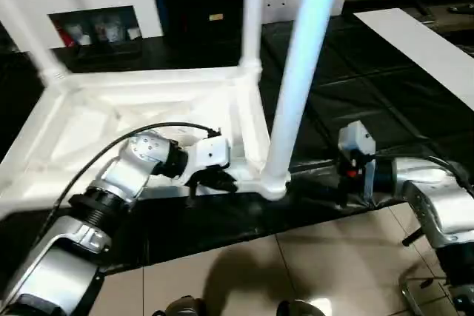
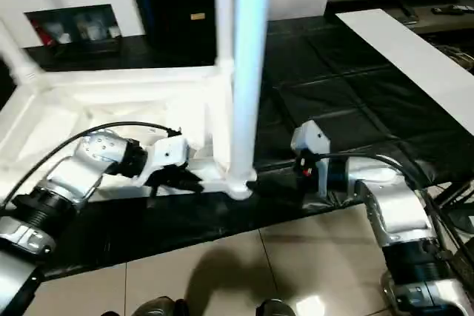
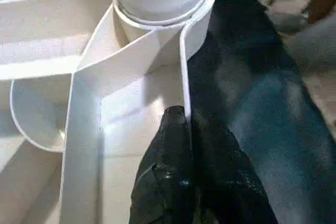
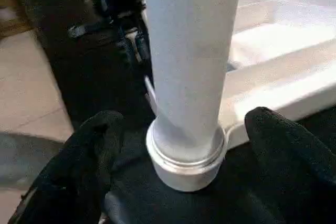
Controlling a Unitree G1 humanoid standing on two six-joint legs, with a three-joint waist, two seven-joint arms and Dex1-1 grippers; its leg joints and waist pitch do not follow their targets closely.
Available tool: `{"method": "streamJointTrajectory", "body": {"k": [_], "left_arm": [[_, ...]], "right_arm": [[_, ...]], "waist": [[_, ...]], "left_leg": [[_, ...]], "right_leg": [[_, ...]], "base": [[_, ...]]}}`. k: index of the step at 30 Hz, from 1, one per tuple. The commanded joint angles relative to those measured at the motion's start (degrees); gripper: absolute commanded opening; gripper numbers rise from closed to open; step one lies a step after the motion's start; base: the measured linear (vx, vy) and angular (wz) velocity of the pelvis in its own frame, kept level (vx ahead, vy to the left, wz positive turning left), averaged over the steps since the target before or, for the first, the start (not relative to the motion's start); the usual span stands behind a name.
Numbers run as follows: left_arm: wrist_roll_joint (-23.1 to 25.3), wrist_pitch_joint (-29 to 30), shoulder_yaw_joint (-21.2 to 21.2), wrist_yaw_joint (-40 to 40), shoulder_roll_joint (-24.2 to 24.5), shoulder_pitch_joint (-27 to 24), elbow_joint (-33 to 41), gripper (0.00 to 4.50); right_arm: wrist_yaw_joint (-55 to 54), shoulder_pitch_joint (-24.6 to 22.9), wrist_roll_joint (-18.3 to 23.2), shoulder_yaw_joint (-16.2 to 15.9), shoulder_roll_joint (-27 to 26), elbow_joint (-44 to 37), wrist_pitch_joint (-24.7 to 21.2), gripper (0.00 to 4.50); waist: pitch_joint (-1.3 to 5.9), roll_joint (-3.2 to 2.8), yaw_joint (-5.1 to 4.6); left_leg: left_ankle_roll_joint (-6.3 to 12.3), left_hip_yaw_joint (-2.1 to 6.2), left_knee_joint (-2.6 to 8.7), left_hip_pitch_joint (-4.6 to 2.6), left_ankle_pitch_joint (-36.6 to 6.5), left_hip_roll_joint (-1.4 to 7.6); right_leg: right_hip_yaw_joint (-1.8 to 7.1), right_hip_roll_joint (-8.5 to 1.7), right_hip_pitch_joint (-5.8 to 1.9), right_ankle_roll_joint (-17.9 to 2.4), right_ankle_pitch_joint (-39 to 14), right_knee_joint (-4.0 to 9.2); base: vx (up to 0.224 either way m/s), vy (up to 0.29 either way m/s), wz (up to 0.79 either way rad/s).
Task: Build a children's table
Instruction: Rotate leg to tighten
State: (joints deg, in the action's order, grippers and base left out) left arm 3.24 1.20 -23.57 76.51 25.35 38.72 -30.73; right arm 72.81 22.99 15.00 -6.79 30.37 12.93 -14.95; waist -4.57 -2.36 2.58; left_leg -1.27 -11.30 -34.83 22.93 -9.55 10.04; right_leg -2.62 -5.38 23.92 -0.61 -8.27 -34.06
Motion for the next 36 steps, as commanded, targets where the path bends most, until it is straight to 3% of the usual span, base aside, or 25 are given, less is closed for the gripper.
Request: {"method": "streamJointTrajectory", "body": {"k": [1,3,5,7,8,9,13,14,20,27,30,34,35,36], "left_arm": [[-0.43,-2.22,-1.97,3.79,-0.3,0.18,3.43,0.0],[-0.61,-2.53,-2.14,4.27,-0.37,0.16,3.73,0.0],[-0.78,-2.66,-2.23,4.58,-0.41,0.18,3.85,0.0],[-0.99,-2.79,-2.34,4.98,-0.41,0.22,3.96,0.0],[-1.01,-2.86,-2.34,5.08,-0.41,0.24,3.94,0.0],[-1.03,-2.93,-2.34,5.2,-0.4,0.26,3.92,0.0],[-0.98,-2.86,-2.27,5.51,-0.31,0.22,4.15,0.0],[-0.96,-2.88,-2.25,5.56,-0.26,0.22,4.13,0.0],[-0.88,-2.99,-2.22,5.55,-0.09,0.3,3.83,0.0],[-1.54,-0.22,-0.98,3.98,-0.85,0.5,3.22,0.0],[-2.37,5.88,0.96,-0.54,-3.36,1.0,4.23,0.0],[-2.32,10.87,3.08,-7.7,-7.08,2.15,3.91,0.0],[-2.19,11.86,3.54,-9.65,-8.06,2.44,3.74,0.0],[-2.08,12.74,3.91,-11.29,-8.93,2.69,3.58,0.0]], "right_arm": [[2.18,1.62,-0.31,-1.17,-0.1,1.16,0.86,3.71],[3.46,2.42,0.35,-1.82,-0.62,1.95,0.64,3.59],[4.32,2.86,0.74,-2.24,-0.83,2.37,0.6,3.28],[5.85,3.42,1.17,-2.89,-1.18,2.94,0.48,3.24],[6.35,3.65,1.23,-3.19,-1.28,3.21,0.42,3.24],[6.88,3.93,1.2,-3.6,-1.39,3.57,0.47,2.9],[8.49,4.66,1.13,-4.55,-1.37,4.67,0.46,2.77],[8.72,4.81,1.06,-4.69,-1.39,4.88,0.47,2.48],[9.45,5.2,1.04,-5.0,-1.66,5.47,0.42,2.04],[9.75,3.86,2.29,-5.1,-1.93,3.91,-1.49,1.93],[1.09,2.19,2.24,-3.72,-5.12,1.24,-6.05,1.93],[-12.02,2.23,-0.53,-1.68,-10.45,1.86,-8.49,1.93],[-15.15,2.27,-0.95,-1.03,-11.92,1.88,-9.05,1.93],[-17.88,2.32,-1.34,-0.47,-13.21,1.91,-9.56,1.93]], "waist": [[4.84,0.8,-0.18],[4.82,1.04,0.06],[4.88,0.9,0.3],[4.91,0.91,0.52],[4.93,0.93,0.54],[4.95,0.91,0.55],[4.92,1.11,0.49],[4.9,1.07,0.56],[4.95,1.04,0.6],[5.01,0.79,0.67],[4.98,0.84,0.52],[4.85,0.87,-0.17],[4.77,0.84,-0.39],[4.76,0.87,-1.2]], "left_leg": [[2.92,1.14,4.16,-1.91,-15.76,2.9],[2.87,1.07,4.16,-1.9,-15.16,2.96],[3.02,1.06,4.14,-1.92,-14.71,2.97],[3.07,1.03,4.11,-1.97,-14.58,2.99],[3.05,1.06,4.12,-1.91,-14.36,2.99],[3.07,1.07,4.12,-1.8,-14.22,2.94],[3.06,1.09,4.15,-1.75,-14.18,2.89],[3.07,1.03,4.07,-1.87,-14.29,2.91],[3.11,1.04,4.09,-1.79,-13.71,2.91],[2.67,1.08,4.13,-1.91,-14.37,2.91],[2.34,1.09,4.25,-1.77,-13.98,2.88],[0.7,1.37,4.31,-1.78,-16.28,2.54],[0.36,1.36,4.33,-1.82,-16.72,2.54],[-0.45,1.64,4.43,-1.61,-17.89,2.3]], "right_leg": [[1.62,-2.69,-2.51,-12.99,-20.08,4.14],[1.72,-2.73,-2.46,-12.84,-19.93,4.1],[1.71,-2.67,-2.4,-12.96,-19.39,3.97],[1.76,-2.72,-2.4,-12.95,-19.04,3.96],[1.73,-2.71,-2.45,-13.02,-18.8,3.88],[1.67,-2.68,-2.51,-13.13,-18.47,3.84],[1.66,-2.7,-2.57,-12.97,-18.91,3.8],[1.7,-2.73,-2.44,-12.91,-19.38,3.9],[1.69,-2.67,-2.52,-12.86,-18.88,3.84],[1.67,-2.65,-2.52,-13.05,-19.16,3.86],[1.7,-2.54,-2.61,-13.09,-18.88,3.74],[1.5,-2.62,-2.39,-11.32,-24.06,4.31],[1.55,-2.63,-2.26,-11.16,-24.51,4.39],[1.29,-2.57,-2.41,-10.22,-26.32,4.56]], "base": [[0.0,0.0,0.0],[0.0,0.0,0.0],[0.0,0.0,0.0],[0.0,0.0,0.0],[0.0,0.0,0.0],[0.0,0.0,0.0],[0.0,0.0,0.0],[0.0,0.0,0.0],[0.0,0.0,0.0],[0.0,0.0,0.0],[0.0,0.0,0.0],[0.0,0.0,0.0],[0.0,0.0,0.0],[0.0,0.0,0.0]]}}
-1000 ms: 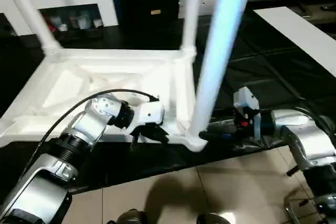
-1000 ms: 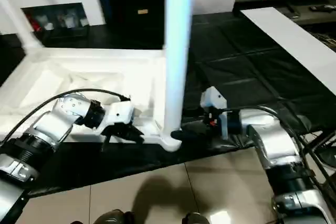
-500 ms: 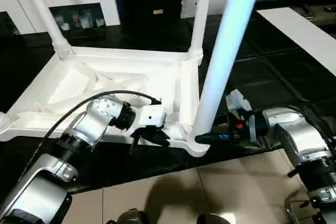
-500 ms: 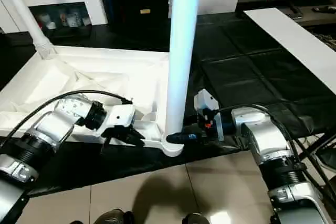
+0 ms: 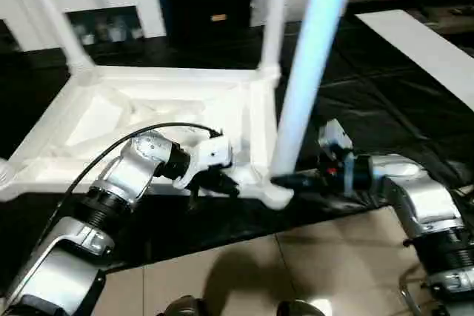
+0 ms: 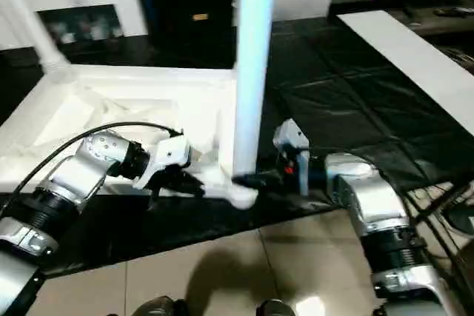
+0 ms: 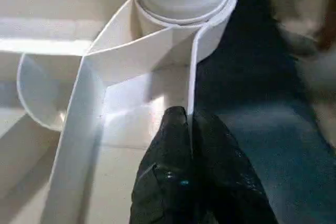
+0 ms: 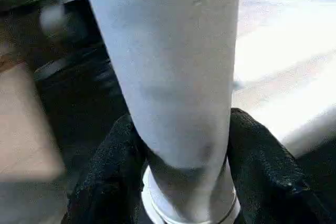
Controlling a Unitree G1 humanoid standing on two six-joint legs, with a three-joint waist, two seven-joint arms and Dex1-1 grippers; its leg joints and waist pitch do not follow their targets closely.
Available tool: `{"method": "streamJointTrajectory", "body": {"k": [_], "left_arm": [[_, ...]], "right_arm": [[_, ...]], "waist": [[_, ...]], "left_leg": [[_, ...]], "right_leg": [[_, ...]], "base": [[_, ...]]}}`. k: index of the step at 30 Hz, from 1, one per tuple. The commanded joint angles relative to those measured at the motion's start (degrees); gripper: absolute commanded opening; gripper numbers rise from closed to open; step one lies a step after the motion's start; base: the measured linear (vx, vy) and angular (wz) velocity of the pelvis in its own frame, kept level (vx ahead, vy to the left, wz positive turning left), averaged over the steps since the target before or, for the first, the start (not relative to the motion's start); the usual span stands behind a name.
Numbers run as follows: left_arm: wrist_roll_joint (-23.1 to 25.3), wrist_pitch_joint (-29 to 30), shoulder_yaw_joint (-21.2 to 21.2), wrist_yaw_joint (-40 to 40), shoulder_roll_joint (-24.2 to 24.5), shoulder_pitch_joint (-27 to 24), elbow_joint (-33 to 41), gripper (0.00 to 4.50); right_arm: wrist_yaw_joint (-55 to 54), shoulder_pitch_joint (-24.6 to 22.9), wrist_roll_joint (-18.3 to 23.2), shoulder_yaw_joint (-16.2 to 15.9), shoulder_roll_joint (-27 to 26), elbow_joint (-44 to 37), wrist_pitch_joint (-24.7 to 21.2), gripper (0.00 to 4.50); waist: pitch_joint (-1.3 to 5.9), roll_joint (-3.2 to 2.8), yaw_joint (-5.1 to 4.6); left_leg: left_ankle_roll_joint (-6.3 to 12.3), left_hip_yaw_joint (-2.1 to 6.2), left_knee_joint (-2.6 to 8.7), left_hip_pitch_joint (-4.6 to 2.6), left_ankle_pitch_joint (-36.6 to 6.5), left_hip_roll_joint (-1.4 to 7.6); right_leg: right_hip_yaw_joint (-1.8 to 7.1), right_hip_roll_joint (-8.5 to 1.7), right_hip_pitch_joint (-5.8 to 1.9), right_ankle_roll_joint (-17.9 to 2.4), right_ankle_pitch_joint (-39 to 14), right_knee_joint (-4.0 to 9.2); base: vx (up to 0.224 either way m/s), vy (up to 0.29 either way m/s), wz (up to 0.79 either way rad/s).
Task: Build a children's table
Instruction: Rotate leg to tighten
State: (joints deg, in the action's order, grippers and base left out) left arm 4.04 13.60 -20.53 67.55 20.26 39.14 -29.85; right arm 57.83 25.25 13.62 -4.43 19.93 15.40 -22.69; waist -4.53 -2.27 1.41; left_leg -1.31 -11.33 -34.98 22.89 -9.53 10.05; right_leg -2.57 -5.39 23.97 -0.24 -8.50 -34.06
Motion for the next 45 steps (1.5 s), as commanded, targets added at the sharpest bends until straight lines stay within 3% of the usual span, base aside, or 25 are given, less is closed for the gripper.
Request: {"method": "streamJointTrajectory", "body": {"k": [1,4,5,6,8,10,12,18,23,24,26,27,28,29,30,31,32,33,34,35,36,38,39,42,45], "left_arm": [[-2.63,2.51,1.53,-5.79,-5.91,2.82,2.34,0.0],[-1.84,5.42,2.66,-12.28,-9.42,3.9,1.1,0.0],[-1.46,6.06,3.89,-17.59,-12.0,5.04,-0.8,0.0],[-1.13,6.65,4.79,-21.18,-13.68,5.75,-1.87,0.0],[-1.06,6.68,4.93,-21.88,-14.03,5.91,-2.1,0.0],[-0.53,6.14,5.93,-27.21,-16.75,7.3,-4.29,0.0],[0.55,4.89,5.97,-28.52,-17.45,7.85,-5.3,0.0],[1.66,3.14,4.43,-24.93,-14.81,6.43,-4.19,0.0],[1.83,-0.71,2.79,-19.71,-11.24,5.27,-4.46,0.0],[1.94,-2.17,2.51,-18.54,-10.34,5.28,-4.96,0.0],[2.68,-4.66,2.01,-17.48,-9.15,5.73,-6.51,0.0],[3.88,-10.4,1.13,-16.18,-7.64,6.5,-8.87,0.0],[3.83,-11.09,1.21,-15.86,-7.5,6.65,-9.3,0.0],[3.76,-12.33,1.35,-15.31,-7.26,6.92,-10.08,0.0],[3.76,-12.33,1.35,-15.31,-7.26,6.92,-10.08,0.0],[4.4,-18.64,1.37,-14.76,-6.29,8.65,-13.9,0.0],[4.4,-18.64,1.37,-14.76,-6.29,8.65,-13.9,0.0],[4.28,-21.78,1.56,-13.81,-5.7,9.66,-15.99,0.0],[4.23,-22.27,1.57,-13.64,-5.61,9.82,-16.31,0.0],[4.23,-22.27,1.57,-13.64,-5.61,9.82,-16.31,0.0],[2.89,-22.11,2.58,-12.67,-5.65,9.85,-16.48,0.0],[-1.16,-19.77,5.17,-8.87,-5.2,9.32,-15.22,0.0],[-3.06,-18.39,6.35,-7.19,-5.02,8.78,-13.96,0.44],[-6.62,-18.25,9.17,-6.78,-5.17,7.57,-12.4,0.55],[-10.6,-17.14,12.52,-8.08,-5.19,4.48,-7.72,0.97]], "right_arm": [[-9.18,0.22,-0.95,-1.57,-5.77,-0.43,-3.18,1.92],[-21.95,0.82,-3.28,0.97,-12.02,0.31,-5.04,1.92],[-28.18,1.6,-3.95,2.41,-15.46,1.37,-5.1,1.92],[-32.08,2.06,-4.26,3.3,-17.61,1.8,-5.27,1.92],[-32.87,2.24,-4.14,3.58,-18.14,2.0,-5.19,1.92],[-38.67,3.94,-2.97,5.52,-22.47,3.93,-3.96,2.48],[-43.13,5.16,-3.79,7.07,-24.64,5.33,-1.66,2.61],[-40.53,1.94,-6.22,5.86,-21.99,1.84,-1.2,3.32],[-36.64,-3.15,-5.49,6.04,-17.88,-2.89,0.35,3.78],[-34.79,-4.48,-5.6,5.74,-16.32,-3.88,1.57,3.89],[-32.69,-6.66,-4.98,6.21,-14.47,-5.67,2.68,3.94],[-30.35,-9.37,-3.68,7.33,-12.57,-8.04,3.76,4.0],[-29.69,-10.0,-3.29,7.44,-12.17,-8.73,3.71,4.25],[-28.51,-11.13,-2.58,7.65,-11.46,-9.97,3.62,4.25],[-28.51,-11.13,-2.58,7.65,-11.46,-9.97,3.62,4.33],[-24.6,-15.23,-0.1,8.11,-9.19,-14.81,2.29,4.36],[-24.6,-15.23,-0.1,8.11,-9.19,-14.81,2.29,4.39],[-22.72,-18.03,0.51,7.69,-7.71,-18.05,1.74,4.45],[-22.47,-18.46,0.57,7.6,-7.49,-18.56,1.64,4.45],[-22.47,-18.46,0.57,7.6,-7.49,-18.56,1.64,4.45],[-22.24,-19.65,0.84,7.33,-7.29,-20.13,1.34,4.45],[-24.14,-20.81,1.82,7.85,-8.65,-22.79,1.52,4.45],[-25.17,-20.93,1.47,7.8,-9.23,-23.5,2.43,4.5],[-28.2,-21.29,1.17,7.11,-10.05,-25.21,-0.55,4.5],[-28.62,-21.97,0.38,5.39,-10.38,-26.49,-0.63,4.5]], "waist": [[4.72,0.8,-0.52],[4.89,0.8,-1.92],[4.92,0.37,-2.06],[5.03,0.7,-2.51],[5.05,0.63,-2.52],[5.12,0.45,-2.73],[5.38,0.54,-2.61],[5.73,0.61,-1.81],[5.71,0.68,-1.01],[5.68,0.43,-0.87],[5.64,0.8,-0.81],[5.48,0.76,-0.55],[5.44,0.74,-0.49],[5.41,0.43,-0.47],[5.35,0.53,-0.47],[5.27,0.01,-0.45],[5.09,0.22,-0.49],[5.2,0.21,-0.05],[5.28,0.27,0.13],[5.32,0.34,0.33],[5.22,-0.05,0.22],[5.24,0.01,0.48],[5.2,-0.04,0.48],[5.05,0.02,0.65],[4.98,0.02,0.61]], "left_leg": [[-0.78,1.73,4.61,-1.48,-18.16,2.19],[-0.66,1.76,4.41,-1.4,-18.89,1.9],[-0.81,1.82,4.34,-1.52,-19.04,1.93],[-0.57,1.73,4.13,-1.64,-19.39,1.72],[0.3,1.76,4.16,-1.51,-18.64,1.74],[0.8,1.6,4.1,-1.49,-18.36,1.68],[1.26,1.64,4.17,-1.29,-17.04,1.75],[4.03,1.24,3.9,-1.2,-11.28,1.95],[5.32,1.14,3.83,-1.19,-9.28,2.05],[5.11,1.16,3.89,-1.26,-9.51,2.12],[4.8,1.09,3.88,-1.19,-10.11,2.1],[4.63,1.2,4.03,-1.22,-11.75,2.09],[4.28,1.23,4.12,-1.34,-12.62,2.16],[4.11,1.32,4.19,-1.35,-13.05,2.13],[3.81,1.27,4.22,-1.4,-13.65,2.19],[3.03,1.43,4.41,-1.7,-15.01,2.36],[3.42,1.36,4.41,-1.5,-16.01,1.98],[2.8,1.38,4.58,-1.89,-16.78,2.36],[2.53,1.59,4.67,-1.65,-16.56,2.47],[2.3,1.52,4.72,-1.69,-16.58,2.49],[2.02,1.48,4.75,-1.7,-17.41,2.41],[1.76,1.38,4.66,-1.9,-17.96,2.34],[1.52,1.49,4.76,-1.71,-17.4,2.36],[1.13,1.44,4.82,-2.0,-17.91,2.57],[1.06,1.5,4.86,-1.71,-18.11,2.5]], "right_leg": [[1.19,-2.54,-2.41,-10.17,-26.74,4.56],[1.12,-2.47,-2.23,-9.53,-27.34,4.97],[1.14,-2.48,-2.1,-9.57,-27.19,4.93],[1.05,-2.41,-2.0,-9.56,-27.44,5.27],[1.05,-2.41,-2.22,-9.38,-26.8,5.46],[1.1,-2.23,-2.0,-9.72,-25.01,5.45],[1.17,-2.35,-2.33,-10.29,-22.12,5.13],[1.42,-2.35,-2.97,-12.79,-12.58,4.08],[1.44,-2.46,-3.27,-12.96,-11.41,4.01],[1.48,-2.4,-3.2,-13.21,-11.46,3.81],[1.44,-2.37,-3.18,-13.06,-12.13,3.96],[1.47,-2.44,-3.26,-12.14,-14.18,4.31],[1.48,-2.43,-3.09,-11.68,-15.52,4.39],[1.44,-2.41,-3.1,-11.53,-16.17,4.5],[1.43,-2.33,-3.03,-11.29,-16.7,4.58],[1.43,-2.41,-2.76,-11.47,-17.88,4.49],[1.3,-2.1,-2.79,-10.35,-19.44,5.26],[1.53,-2.26,-2.62,-10.33,-18.09,5.02],[1.48,-2.39,-2.98,-10.51,-17.5,4.68],[1.49,-2.46,-2.84,-10.78,-17.03,4.53],[1.48,-2.46,-2.76,-11.26,-17.32,4.68],[1.58,-2.66,-2.48,-11.64,-18.39,4.78],[1.54,-2.72,-2.58,-11.97,-17.99,4.57],[1.59,-2.67,-2.36,-12.78,-17.2,4.41],[1.49,-2.72,-2.62,-13.01,-17.09,4.18]], "base": [[0.0,0.0,0.0],[0.0,0.0,0.0],[0.0,0.0,0.0],[0.0,0.0,0.0],[0.0,0.0,0.0],[0.0,0.0,0.0],[0.0,0.0,0.0],[0.0,0.0,0.0],[0.0,0.0,0.0],[0.0,0.0,0.0],[0.0,0.0,0.0],[0.0,0.0,0.0],[0.0,0.0,0.0],[0.0,0.0,0.0],[0.0,0.0,0.0],[0.0,0.0,0.0],[0.0,0.0,0.0],[0.0,0.0,0.0],[0.0,0.0,0.0],[0.0,0.0,0.0],[0.0,0.0,0.0],[0.0,0.0,0.0],[0.0,0.0,0.0],[0.0,0.0,0.0],[0.0,0.0,0.0]]}}
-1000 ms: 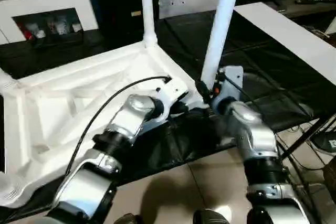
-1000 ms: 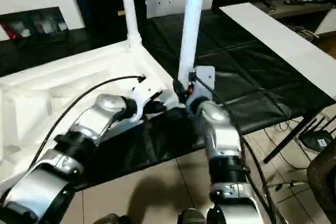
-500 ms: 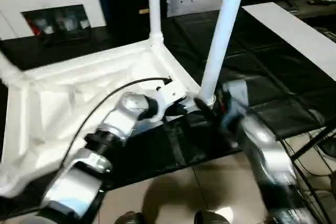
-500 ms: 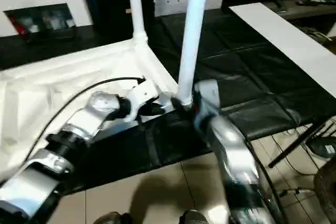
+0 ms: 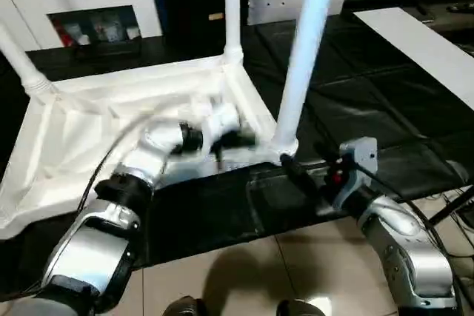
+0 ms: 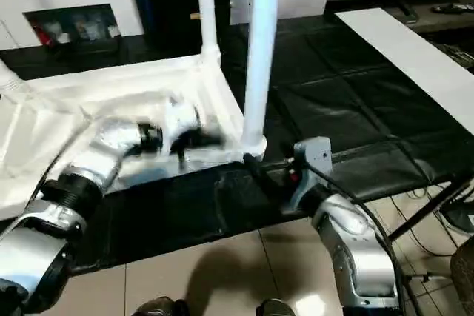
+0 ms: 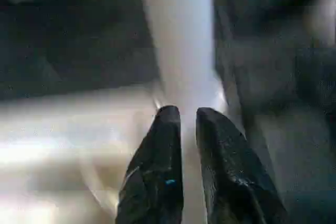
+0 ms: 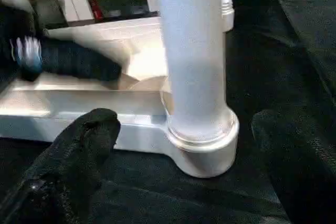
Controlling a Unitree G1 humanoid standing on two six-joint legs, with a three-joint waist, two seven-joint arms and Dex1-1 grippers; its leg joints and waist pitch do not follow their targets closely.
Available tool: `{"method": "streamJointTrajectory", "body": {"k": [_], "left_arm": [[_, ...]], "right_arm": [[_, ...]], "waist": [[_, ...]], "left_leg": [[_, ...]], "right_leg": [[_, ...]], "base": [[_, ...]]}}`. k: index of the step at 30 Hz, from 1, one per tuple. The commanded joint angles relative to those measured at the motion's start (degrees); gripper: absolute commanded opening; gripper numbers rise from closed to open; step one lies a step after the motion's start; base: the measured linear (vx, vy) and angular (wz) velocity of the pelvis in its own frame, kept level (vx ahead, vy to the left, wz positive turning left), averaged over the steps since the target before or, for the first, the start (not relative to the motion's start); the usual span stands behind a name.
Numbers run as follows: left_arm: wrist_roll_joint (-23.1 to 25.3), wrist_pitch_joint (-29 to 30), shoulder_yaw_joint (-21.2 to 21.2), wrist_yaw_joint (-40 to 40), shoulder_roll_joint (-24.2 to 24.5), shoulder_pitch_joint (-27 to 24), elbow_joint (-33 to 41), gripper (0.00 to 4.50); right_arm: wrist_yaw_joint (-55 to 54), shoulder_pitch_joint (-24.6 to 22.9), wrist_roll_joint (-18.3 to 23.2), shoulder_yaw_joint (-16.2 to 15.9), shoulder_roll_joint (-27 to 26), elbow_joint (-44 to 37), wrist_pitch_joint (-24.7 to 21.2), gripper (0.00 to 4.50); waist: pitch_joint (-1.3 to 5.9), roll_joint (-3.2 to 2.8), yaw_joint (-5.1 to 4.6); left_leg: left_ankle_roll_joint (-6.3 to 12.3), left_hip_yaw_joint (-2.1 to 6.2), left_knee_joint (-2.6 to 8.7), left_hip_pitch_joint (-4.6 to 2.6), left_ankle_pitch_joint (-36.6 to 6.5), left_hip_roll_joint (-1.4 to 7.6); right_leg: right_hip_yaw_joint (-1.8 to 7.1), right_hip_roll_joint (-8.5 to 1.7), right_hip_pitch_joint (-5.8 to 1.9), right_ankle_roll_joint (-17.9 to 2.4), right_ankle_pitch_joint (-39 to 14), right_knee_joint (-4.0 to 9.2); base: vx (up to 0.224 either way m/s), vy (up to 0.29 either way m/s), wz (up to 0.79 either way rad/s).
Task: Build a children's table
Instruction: Rotate leg to tighten
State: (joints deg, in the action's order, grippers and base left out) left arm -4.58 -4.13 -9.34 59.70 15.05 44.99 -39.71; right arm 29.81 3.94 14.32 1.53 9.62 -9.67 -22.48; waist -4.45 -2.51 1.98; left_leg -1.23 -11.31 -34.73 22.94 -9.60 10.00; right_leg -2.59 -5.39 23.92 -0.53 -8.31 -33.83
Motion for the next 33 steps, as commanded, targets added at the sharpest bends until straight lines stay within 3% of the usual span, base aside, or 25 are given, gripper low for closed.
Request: {"method": "streamJointTrajectory", "body": {"k": [1,2,4,5,6,7,8,10,11,12,14,15,17,18,20,22,28,29,30,31,32,33], "left_arm": [[-2.66,1.64,2.27,-1.54,0.19,-2.75,4.22,1.0],[-2.65,2.04,2.67,-2.59,0.33,-3.46,5.25,1.03],[-2.85,4.97,4.67,-6.7,0.21,-6.65,9.64,1.27],[-2.82,5.31,5.0,-7.48,0.16,-7.32,10.48,1.27],[-2.51,7.99,6.8,-12.02,-0.34,-11.2,15.23,1.45],[-2.51,7.99,6.8,-12.02,-0.34,-11.2,15.23,1.49],[-2.49,8.92,7.38,-13.53,-0.55,-12.46,16.84,1.56],[-2.21,10.53,8.69,-17.05,-1.1,-16.1,21.81,1.77],[-1.99,11.5,9.04,-18.12,-1.28,-17.19,23.42,1.87],[-1.41,14.23,10.37,-21.69,-2.2,-21.38,29.59,1.92],[-1.07,16.01,12.4,-25.87,-4.0,-26.71,37.35,2.05],[-0.87,16.79,13.05,-28.05,-4.76,-28.7,40.57,2.05],[-1.3,19.72,13.93,-31.62,-6.3,-31.98,46.08,2.05],[-1.07,21.01,14.07,-33.49,-7.02,-33.65,48.5,2.05],[-0.34,22.62,13.73,-35.92,-8.03,-36.41,51.39,2.05],[0.77,23.02,12.39,-36.38,-7.99,-38.93,52.86,2.05],[1.71,25.19,11.92,-38.96,-9.28,-42.6,56.97,2.05],[1.97,25.83,11.67,-39.57,-8.97,-42.57,57.65,2.05],[2.06,26.48,11.46,-40.15,-8.79,-42.48,58.08,2.05],[2.13,27.07,11.35,-40.62,-8.73,-42.5,58.45,2.05],[2.35,27.82,11.28,-41.32,-8.74,-42.53,58.8,2.05],[2.44,28.34,11.31,-41.84,-8.93,-42.7,59.14,2.05]], "right_arm": [[-0.88,-0.92,-0.26,-0.69,-0.58,-1.78,-1.05,4.5],[-1.15,-1.08,-0.34,-0.79,-0.84,-2.03,-1.15,4.5],[-1.51,-1.55,-1.31,-1.99,-0.82,-2.52,-1.03,4.5],[-1.5,-1.63,-1.55,-2.24,-0.71,-2.52,-0.89,4.5],[-1.46,-2.09,-3.19,-3.5,-0.15,-2.34,0.66,4.5],[-1.46,-2.09,-3.19,-3.5,-0.15,-2.34,0.66,4.5],[-1.64,-2.26,-3.93,-4.01,0.14,-2.35,1.24,4.5],[-1.84,-2.54,-2.87,-4.17,0.62,-3.03,-1.91,4.5],[-1.99,-2.59,-2.79,-4.17,0.84,-3.26,-2.52,4.5],[-2.38,-2.67,-3.0,-4.17,1.62,-3.92,-3.84,4.5],[-2.74,-2.77,-4.82,-4.85,3.19,-4.76,-4.55,4.5],[-2.1,-2.97,-5.95,-5.95,4.33,-5.24,-4.26,4.5],[-2.78,-3.56,-7.41,-6.78,4.2,-5.97,-2.57,4.5],[-3.27,-3.94,-7.06,-6.53,3.06,-6.22,-0.88,4.5],[-3.45,-4.24,-5.64,-6.3,1.61,-6.61,0.31,4.5],[-4.31,-4.2,-5.97,-7.44,1.78,-7.29,-2.92,4.5],[-2.67,-3.32,-1.47,-7.95,0.08,-9.64,-3.76,4.5],[-2.4,-3.27,-2.16,-8.39,0.08,-9.6,-2.81,4.5],[-1.31,-3.25,-3.2,-9.43,0.84,-9.4,-2.03,4.5],[-1.09,-3.19,-3.79,-10.02,1.35,-9.28,-1.79,4.5],[-0.49,-3.02,-4.24,-10.72,2.03,-9.06,-1.45,4.5],[0.12,-2.8,-3.68,-11.0,2.43,-9.02,-1.88,4.5]], "waist": [[4.84,0.33,-0.26],[4.68,1.08,-0.37],[4.73,0.59,-0.42],[4.58,0.61,-0.66],[4.49,0.9,-0.68],[4.51,0.78,-0.78],[4.26,0.32,-0.79],[4.03,0.26,-1.11],[3.91,0.22,-1.21],[3.74,-0.02,-1.28],[3.59,0.12,-1.63],[3.58,0.02,-1.84],[3.45,-0.06,-2.12],[3.36,0.04,-2.21],[3.25,0.26,-2.35],[3.0,0.57,-2.56],[2.63,0.19,-3.33],[2.59,0.57,-3.42],[2.09,0.67,-3.06],[2.12,-0.41,-3.18],[1.99,0.13,-3.19],[2.1,-0.85,-2.8]], "left_leg": [[1.21,1.32,4.57,-1.75,-18.27,2.49],[1.48,1.29,4.59,-1.54,-18.06,2.48],[1.63,1.34,4.5,-1.49,-17.22,2.46],[1.6,1.36,4.55,-1.32,-17.39,2.39],[1.42,1.28,4.52,-1.58,-17.89,2.35],[1.14,1.47,4.62,-1.47,-17.8,2.6],[1.1,1.32,4.59,-1.76,-18.9,2.39],[0.42,1.59,4.91,-1.76,-20.84,2.56],[0.1,1.61,4.92,-2.11,-22.58,2.48],[-0.56,1.83,5.11,-2.21,-23.87,2.68],[-0.85,2.03,5.51,-1.7,-24.46,2.82],[-0.85,1.88,5.37,-2.04,-25.06,2.71],[-0.85,1.95,5.45,-1.82,-25.66,2.63],[-0.73,1.94,5.38,-1.92,-26.32,2.51],[-0.49,2.13,5.25,-1.88,-27.5,2.43],[-0.46,2.31,5.28,-1.86,-27.96,2.22],[-1.46,2.74,5.3,-2.2,-31.79,2.03],[-1.53,2.78,5.28,-2.22,-32.16,2.03],[-0.6,4.6,6.78,0.46,-33.98,1.64],[-0.78,4.88,7.51,0.83,-35.77,1.97],[-0.38,6.35,8.01,2.09,-38.08,1.16],[-1.47,6.63,9.08,3.03,-39.38,0.48]], "right_leg": [[1.54,-2.57,-2.43,-12.14,-18.03,4.03],[1.56,-2.61,-2.53,-11.86,-18.43,4.1],[1.63,-2.65,-2.56,-10.61,-20.46,4.09],[1.54,-2.55,-2.59,-9.89,-21.98,4.36],[1.59,-2.43,-2.2,-8.97,-23.57,4.65],[1.59,-2.52,-2.47,-9.15,-23.12,4.3],[1.58,-2.34,-1.83,-8.27,-25.33,4.95],[1.47,-2.14,-1.9,-7.75,-26.37,4.99],[1.42,-2.0,-1.48,-6.92,-28.35,5.36],[1.44,-1.98,-1.45,-6.82,-28.16,5.29],[1.29,-1.95,-1.94,-6.35,-27.57,5.24],[1.36,-1.85,-1.54,-5.92,-27.93,5.54],[1.3,-1.8,-1.62,-5.15,-28.52,5.8],[1.27,-1.84,-1.31,-4.39,-30.09,6.22],[1.11,-1.97,-1.16,-3.13,-33.05,6.52],[0.91,-1.69,-0.92,-1.71,-35.33,6.88],[0.54,-1.55,-0.29,1.05,-39.1,7.6],[0.42,-1.52,-0.24,1.29,-39.56,7.76],[-1.26,-2.69,-2.44,0.39,-38.85,6.17],[-1.49,-2.47,-2.86,-0.09,-38.47,5.82],[-2.66,-3.36,-3.66,-1.54,-36.99,4.95],[-3.44,-2.9,-4.77,-2.76,-35.52,3.68]], "base": [[0.0,0.0,0.0],[0.0,0.0,0.0],[0.0,0.0,0.0],[0.0,0.0,0.0],[0.0,0.0,0.0],[0.0,0.0,0.0],[0.0,0.0,0.0],[0.0,0.0,0.0],[0.0,0.0,0.0],[0.0,0.0,0.0],[0.0,0.0,0.0],[0.0,0.0,0.0],[0.0,0.0,0.0],[0.0,0.0,0.0],[0.0,0.0,0.0],[0.0,0.0,0.0],[0.0,0.0,0.0],[0.0,0.0,0.0],[0.0,0.0,0.0],[0.0,0.0,0.0],[-0.056,0.007,0.32],[-0.056,0.007,0.32]]}}
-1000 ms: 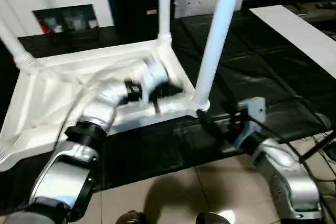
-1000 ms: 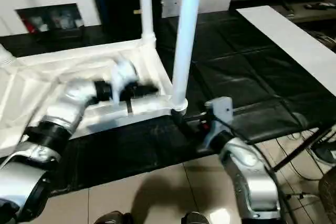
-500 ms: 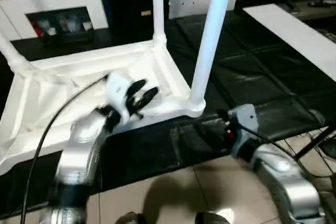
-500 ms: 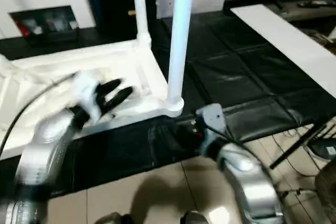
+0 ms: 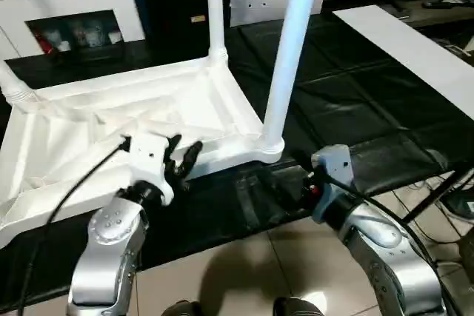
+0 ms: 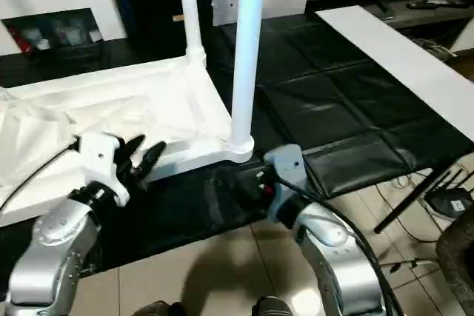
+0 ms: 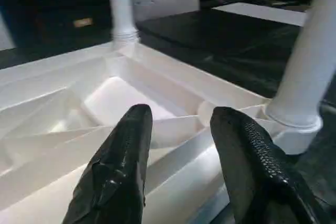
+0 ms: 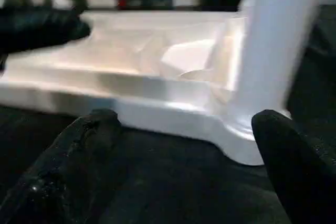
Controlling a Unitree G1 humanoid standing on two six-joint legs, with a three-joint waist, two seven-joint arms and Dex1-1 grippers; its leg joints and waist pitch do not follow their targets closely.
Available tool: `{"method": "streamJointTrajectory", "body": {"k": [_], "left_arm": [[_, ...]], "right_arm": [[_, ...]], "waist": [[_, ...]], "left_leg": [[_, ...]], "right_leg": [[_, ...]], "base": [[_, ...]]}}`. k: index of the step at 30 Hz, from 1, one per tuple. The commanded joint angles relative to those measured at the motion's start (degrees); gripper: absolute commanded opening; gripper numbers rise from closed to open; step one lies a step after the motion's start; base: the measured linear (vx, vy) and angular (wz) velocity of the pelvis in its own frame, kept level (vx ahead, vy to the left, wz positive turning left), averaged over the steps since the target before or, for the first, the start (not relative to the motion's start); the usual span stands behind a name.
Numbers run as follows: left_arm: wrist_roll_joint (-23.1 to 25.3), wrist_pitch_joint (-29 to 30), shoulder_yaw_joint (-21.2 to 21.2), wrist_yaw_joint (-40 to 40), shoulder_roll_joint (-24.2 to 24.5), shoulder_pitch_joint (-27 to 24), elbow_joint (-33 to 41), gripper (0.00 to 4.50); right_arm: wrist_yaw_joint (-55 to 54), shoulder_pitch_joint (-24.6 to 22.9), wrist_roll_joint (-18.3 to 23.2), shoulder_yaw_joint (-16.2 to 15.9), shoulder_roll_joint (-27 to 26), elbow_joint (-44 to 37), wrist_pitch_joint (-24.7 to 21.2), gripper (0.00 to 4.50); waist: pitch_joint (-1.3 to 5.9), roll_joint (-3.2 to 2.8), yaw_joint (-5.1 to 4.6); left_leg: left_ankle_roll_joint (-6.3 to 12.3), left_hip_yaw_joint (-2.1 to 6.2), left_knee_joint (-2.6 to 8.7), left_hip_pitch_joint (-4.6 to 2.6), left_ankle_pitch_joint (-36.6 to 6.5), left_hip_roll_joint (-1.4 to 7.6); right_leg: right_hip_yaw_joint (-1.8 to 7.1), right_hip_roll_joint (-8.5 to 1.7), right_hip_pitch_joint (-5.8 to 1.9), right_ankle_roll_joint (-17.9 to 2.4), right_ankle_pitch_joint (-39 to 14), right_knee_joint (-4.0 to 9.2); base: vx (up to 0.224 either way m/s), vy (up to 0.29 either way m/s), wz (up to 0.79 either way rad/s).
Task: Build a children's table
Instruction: Rotate leg to tighten
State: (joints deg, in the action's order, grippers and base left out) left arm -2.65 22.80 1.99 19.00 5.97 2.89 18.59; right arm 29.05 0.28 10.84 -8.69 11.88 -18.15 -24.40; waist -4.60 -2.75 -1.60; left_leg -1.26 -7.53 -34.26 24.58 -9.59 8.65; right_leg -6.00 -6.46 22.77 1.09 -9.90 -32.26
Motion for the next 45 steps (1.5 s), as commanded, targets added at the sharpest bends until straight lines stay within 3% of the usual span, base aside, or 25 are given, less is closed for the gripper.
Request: {"method": "streamJointTrajectory", "body": {"k": [1,3,5,7,8,9,10,11,12,13,14,15,17,18,21,22,23,25,27,28,30,33,36,39,45], "left_arm": [[0.51,1.55,0.02,-1.2,0.08,-0.75,0.93,2.05],[0.62,1.71,0.09,-1.54,0.01,-1.46,1.43,2.05],[0.92,2.16,0.04,-2.03,0.09,-2.02,2.03,2.05],[0.86,2.04,-0.25,-2.12,0.29,-2.18,2.64,2.05],[1.09,2.23,-0.57,-2.02,0.62,-2.1,2.73,2.05],[1.26,2.39,-0.84,-2.01,0.9,-2.02,2.78,2.05],[1.31,2.41,-1.1,-2.05,1.15,-1.93,2.8,2.05],[1.35,2.47,-1.22,-2.37,1.24,-1.76,2.7,2.05],[1.4,2.57,-1.23,-2.6,1.25,-1.66,2.62,2.05],[1.4,2.38,-1.24,-2.68,1.21,-1.63,2.47,2.05],[1.38,2.24,-1.39,-2.73,1.23,-1.62,2.31,2.05],[1.4,2.26,-1.48,-2.73,1.25,-1.66,2.28,2.05],[1.24,2.37,-1.67,-2.88,1.33,-1.66,2.29,2.05],[0.96,2.53,-1.85,-2.86,1.43,-1.71,2.32,2.05],[0.79,2.93,-1.93,-2.85,1.38,-1.83,2.28,2.05],[0.91,3.02,-2.01,-3.01,1.29,-2.05,2.22,2.05],[0.76,3.05,-1.96,-3.04,1.18,-2.14,2.2,2.05],[0.38,3.2,-1.93,-3.04,1.01,-2.49,2.06,2.05],[-0.12,3.33,-1.85,-2.84,1.01,-2.7,1.85,2.05],[-1.07,3.28,-1.6,-2.36,1.05,-2.96,1.86,2.05],[-2.22,2.94,-1.28,-1.53,1.2,-3.36,1.95,2.35],[-4.07,2.93,-0.41,0.16,1.63,-4.19,2.05,2.41],[-5.77,2.72,0.17,2.49,3.31,-5.39,2.04,2.61],[-7.76,1.33,1.6,5.48,5.39,-7.34,1.32,2.9],[-8.42,-0.85,3.54,7.92,7.84,-9.46,-0.33,3.34]], "right_arm": [[0.9,0.92,-0.09,-0.77,0.18,-0.5,0.08,4.5],[1.37,1.01,0.23,-0.92,0.71,-0.31,0.32,4.5],[1.46,1.19,0.32,-0.89,1.03,0.1,0.29,4.5],[1.34,1.58,0.15,-0.62,1.12,0.92,0.94,4.5],[1.48,1.7,0.17,-0.53,1.14,1.23,1.17,4.5],[1.46,1.79,0.14,-0.43,1.13,1.47,1.46,4.5],[1.14,1.9,-0.02,-0.28,1.08,1.73,2.0,4.5],[0.92,2.06,-0.11,-0.16,1.06,1.99,2.42,4.5],[0.91,2.15,-0.09,-0.12,1.07,2.11,2.52,4.5],[-0.05,2.31,-1.26,-0.06,0.98,2.6,4.08,4.5],[-1.44,2.54,-1.74,0.6,0.44,3.3,4.83,4.5],[-1.82,2.56,-1.32,1.05,0.07,3.47,4.33,4.5],[-3.09,2.73,-2.39,1.3,0.08,3.64,4.5,4.5],[-3.41,2.82,-2.12,1.25,0.34,3.18,1.37,4.5],[-3.16,2.58,-1.28,1.46,0.24,2.61,0.95,4.5],[-3.2,2.53,-1.2,1.54,0.36,2.73,2.05,4.5],[-3.25,2.5,-1.37,1.53,0.48,2.83,2.41,4.5],[-3.47,2.44,-1.9,1.61,0.8,3.27,3.55,4.5],[-4.22,2.77,-2.46,2.05,0.82,3.54,3.59,4.5],[-4.63,3.27,-2.06,2.66,0.79,3.71,2.45,4.5],[-5.08,4.14,-2.22,3.2,1.19,4.32,1.22,4.5],[-6.04,6.3,-2.03,5.41,1.94,6.07,-0.02,4.5],[-6.92,8.17,-1.8,8.39,3.3,7.55,0.22,4.5],[-8.51,9.41,-1.97,11.44,5.03,8.88,-0.32,4.5],[-8.47,10.05,-2.24,13.88,7.69,11.47,0.43,4.5]], "waist": [[2.35,-0.38,0.5],[2.17,0.89,1.13],[1.07,0.45,0.84],[0.26,-2.46,1.85],[1.7,-0.08,4.04],[1.96,1.01,4.37],[2.67,2.5,3.79],[0.31,2.94,3.13],[-0.65,1.46,3.29],[-0.53,1.15,3.12],[1.4,-1.08,3.02],[1.86,-2.48,0.85],[1.69,-3.4,-0.03],[1.06,-2.38,-0.99],[-0.21,0.08,-0.58],[0.98,1.97,-0.12],[1.14,1.56,0.83],[2.96,1.59,2.18],[5.26,0.03,-0.02],[6.59,-0.58,-0.61],[6.43,-0.2,-0.86],[6.15,1.66,1.48],[4.61,1.46,1.36],[3.75,1.12,0.96],[2.3,1.27,0.9]], "left_leg": [[-1.81,3.16,8.23,1.39,-38.69,1.45],[-0.81,3.69,3.24,-0.72,-31.56,0.1],[-1.65,4.67,2.25,0.06,-31.21,0.27],[-7.49,5.82,12.08,4.85,-46.17,-0.15],[-8.47,4.15,12.72,3.97,-41.4,-2.01],[-10.18,4.48,8.54,-0.01,-34.03,-1.66],[-7.46,3.94,-0.54,-4.43,-27.1,-2.94],[-0.62,4.71,-9.25,-4.26,-11.11,-2.94],[-0.69,6.36,-11.05,-1.21,-7.94,0.24],[-1.56,6.88,-9.95,-1.79,-11.88,1.34],[-1.73,7.49,-2.73,-1.95,-15.78,2.13],[0.01,12.4,3.41,-3.77,-30.46,2.17],[1.25,15.23,4.88,-6.15,-36.12,1.42],[-0.54,13.29,5.6,-7.8,-44.97,4.25],[-0.26,9.02,5.04,-6.45,-48.76,0.96],[1.28,5.88,1.04,-3.82,-33.77,-0.84],[3.33,5.22,-1.14,-2.36,-24.67,-0.37],[7.64,3.83,-0.73,-0.92,-4.11,0.53],[14.02,5.83,0.8,-5.78,18.14,2.71],[18.32,8.48,-1.26,-9.35,39.49,3.87],[17.79,10.24,-2.53,-11.05,60.86,5.03],[10.31,4.56,-1.35,-3.06,29.2,-0.74],[2.99,4.37,1.55,-2.99,1.26,1.45],[2.83,3.67,2.65,-3.93,-9.45,2.68],[-2.2,2.12,3.93,-5.03,-26.81,3.12]], "right_leg": [[-0.03,-2.29,-3.46,-5.06,-33.19,2.12],[-0.68,-6.26,-1.86,-7.05,-41.17,6.61],[-3.03,-7.17,-3.09,-5.25,-47.9,7.45],[-4.99,-0.35,-7.66,-5.06,-38.14,-2.74],[-2.08,4.71,-7.74,-8.07,-18.5,-7.93],[1.02,-1.73,-2.38,-10.84,-28.25,-1.95],[2.01,-7.25,1.0,-12.92,-34.51,4.5],[2.67,-11.45,1.13,-15.46,-45.65,9.44],[1.66,-14.11,-3.47,-14.86,-49.58,8.27],[-0.16,-13.39,-4.74,-13.44,-47.77,7.05],[-3.05,-6.35,-7.57,-12.06,-34.56,2.03],[-2.32,1.07,-5.03,-8.55,-23.06,-3.94],[-0.48,2.5,-3.9,-6.67,-16.27,-5.57],[2.22,1.93,-2.77,-3.05,-9.82,-6.0],[4.88,-1.13,-4.4,-2.85,-24.83,0.67],[8.12,-5.2,-8.51,-5.71,-42.84,4.68],[9.8,-7.49,-10.25,-6.66,-48.93,6.41],[9.38,-4.91,-11.09,-11.24,-30.59,4.89],[4.73,1.1,-6.19,-12.39,5.72,-2.47],[5.21,0.98,-2.36,-8.79,15.1,-4.54],[7.95,-1.63,0.63,-2.23,13.99,-3.82],[9.17,-1.09,-6.22,-2.08,31.52,-2.92],[7.72,-1.09,-6.55,-7.71,19.3,-1.69],[7.63,-0.91,-5.5,-13.86,2.76,-0.54],[8.18,-1.16,-3.32,-11.75,-24.62,1.73]], "base": [[-0.053,-0.013,0.46],[0.014,-0.046,0.58],[-0.004,-0.033,0.51],[-0.029,-0.008,0.5],[-0.04,-0.053,0.84],[-0.04,-0.053,0.84],[0.021,-0.129,1.1],[0.037,-0.072,0.76],[0.037,-0.072,0.76],[0.039,0.039,0.41],[0.037,0.044,0.69],[0.037,0.044,0.69],[0.035,0.045,0.59],[0.045,0.046,0.46],[0.063,-0.033,0.11],[0.083,-0.063,-0.01],[0.103,-0.054,-0.01],[0.11,-0.045,0.06],[0.14,-0.004,0.08],[0.157,0.003,0.0],[0.118,-0.003,0.0],[0.02,-0.001,0.0],[-0.035,-0.018,0.0],[-0.076,-0.017,0.01],[-0.087,0.003,0.04]]}}
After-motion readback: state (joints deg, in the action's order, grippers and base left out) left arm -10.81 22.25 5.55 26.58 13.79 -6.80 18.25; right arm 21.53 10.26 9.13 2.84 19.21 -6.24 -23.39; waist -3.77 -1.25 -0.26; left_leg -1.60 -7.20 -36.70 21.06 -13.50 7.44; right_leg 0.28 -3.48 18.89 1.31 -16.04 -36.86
